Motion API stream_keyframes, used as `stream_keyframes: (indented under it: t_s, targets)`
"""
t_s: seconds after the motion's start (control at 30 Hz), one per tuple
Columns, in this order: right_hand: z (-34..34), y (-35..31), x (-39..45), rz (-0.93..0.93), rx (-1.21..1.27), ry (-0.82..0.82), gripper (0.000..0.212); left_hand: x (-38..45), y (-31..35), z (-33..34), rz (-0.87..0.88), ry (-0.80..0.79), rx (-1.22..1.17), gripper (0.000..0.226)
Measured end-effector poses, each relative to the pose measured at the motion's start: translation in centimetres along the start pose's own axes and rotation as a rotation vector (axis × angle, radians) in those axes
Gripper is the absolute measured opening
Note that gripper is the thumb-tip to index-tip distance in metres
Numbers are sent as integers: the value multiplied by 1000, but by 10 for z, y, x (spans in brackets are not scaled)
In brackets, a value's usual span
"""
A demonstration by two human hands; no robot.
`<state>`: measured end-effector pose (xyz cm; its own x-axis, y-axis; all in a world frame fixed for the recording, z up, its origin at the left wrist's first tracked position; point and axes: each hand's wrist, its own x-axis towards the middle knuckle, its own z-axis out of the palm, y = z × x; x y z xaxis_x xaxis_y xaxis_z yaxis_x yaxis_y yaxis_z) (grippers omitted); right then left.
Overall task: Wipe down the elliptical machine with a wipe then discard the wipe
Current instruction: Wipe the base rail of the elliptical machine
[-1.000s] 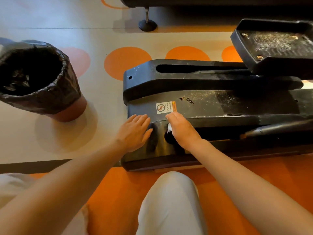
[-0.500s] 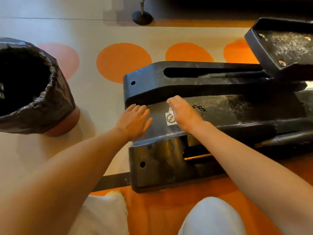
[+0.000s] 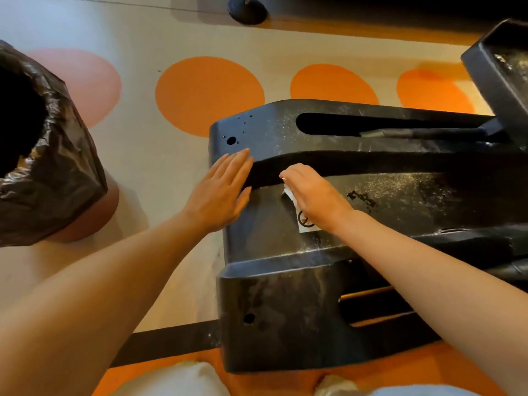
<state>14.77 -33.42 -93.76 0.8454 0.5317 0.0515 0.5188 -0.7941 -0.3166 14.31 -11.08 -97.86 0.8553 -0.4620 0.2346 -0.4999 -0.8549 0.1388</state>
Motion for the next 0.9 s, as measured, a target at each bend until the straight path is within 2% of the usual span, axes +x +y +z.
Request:
stream_keyframes:
  t_s: [0.07, 0.13, 0.3, 0.47, 0.57, 0.77, 0.9]
  targets:
    - [5, -2, 7, -73, -9, 50, 20, 1, -7, 12, 0, -23, -36, 61]
    - [11, -3, 9, -128, -9, 36, 28, 0, -13, 22, 3, -58, -68, 64]
    - [28, 14, -4, -196, -98, -182, 37, -2, -18, 39, 0, -73, -93, 65]
    - [27, 23, -15, -196, -303, -332, 58, -1, -29, 48, 51, -23, -83, 61]
    - [28, 24, -15, -209, -373, -383, 63, 0, -35, 53, 83, 8, -80, 59]
    - [48, 10, 2, -257, -368, -429, 68, -1, -38, 55, 79, 35, -160, 61]
    - [46, 13, -3, -216, -379, -400, 63, -1, -35, 55, 75, 45, -190, 58]
